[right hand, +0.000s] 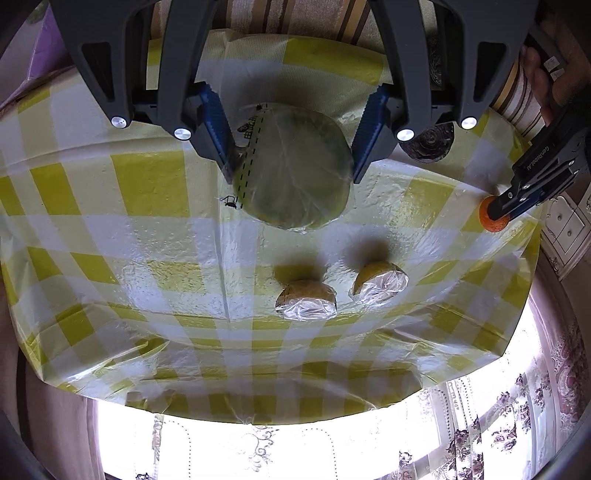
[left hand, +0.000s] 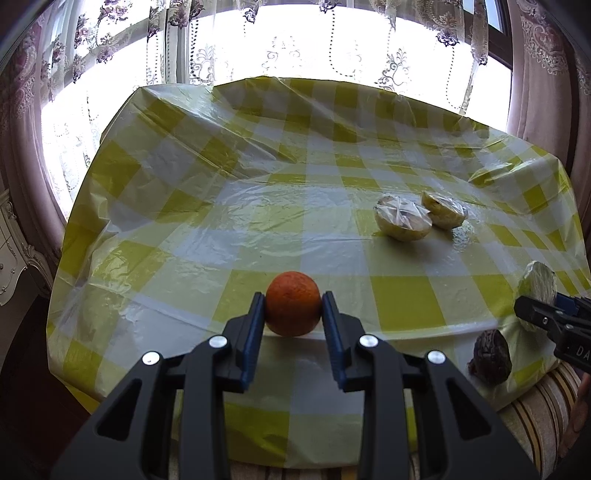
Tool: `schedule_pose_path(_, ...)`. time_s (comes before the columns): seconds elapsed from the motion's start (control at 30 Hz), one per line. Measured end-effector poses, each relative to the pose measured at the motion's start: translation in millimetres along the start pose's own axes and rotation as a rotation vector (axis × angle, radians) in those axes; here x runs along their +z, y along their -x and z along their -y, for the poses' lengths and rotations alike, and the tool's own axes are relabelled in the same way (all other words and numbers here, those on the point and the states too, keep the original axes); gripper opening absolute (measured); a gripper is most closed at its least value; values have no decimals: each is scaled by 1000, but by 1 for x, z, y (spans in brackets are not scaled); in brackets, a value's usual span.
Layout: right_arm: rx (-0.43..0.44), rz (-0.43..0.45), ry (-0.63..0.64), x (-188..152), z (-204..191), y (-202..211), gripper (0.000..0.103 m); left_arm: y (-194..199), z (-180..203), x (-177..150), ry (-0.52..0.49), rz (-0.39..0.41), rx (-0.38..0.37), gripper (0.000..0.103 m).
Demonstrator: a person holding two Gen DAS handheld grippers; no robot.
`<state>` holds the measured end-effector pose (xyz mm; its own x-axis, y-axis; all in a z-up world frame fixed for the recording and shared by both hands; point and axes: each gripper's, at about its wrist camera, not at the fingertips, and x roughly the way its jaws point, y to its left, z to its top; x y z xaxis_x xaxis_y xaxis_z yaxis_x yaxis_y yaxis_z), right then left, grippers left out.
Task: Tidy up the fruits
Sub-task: 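Grasp the second plastic-wrapped cabbage with the right tool and lift it, then carry the small orange and the wrapped cabbage over the white box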
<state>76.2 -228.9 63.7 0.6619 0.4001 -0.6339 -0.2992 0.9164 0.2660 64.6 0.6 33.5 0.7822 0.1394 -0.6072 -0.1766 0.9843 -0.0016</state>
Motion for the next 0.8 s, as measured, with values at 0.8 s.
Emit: schedule_pose_path(0.8, 13, 25, -3, -36, 7, 50, 59, 53, 21, -8, -53, 76, 14, 31)
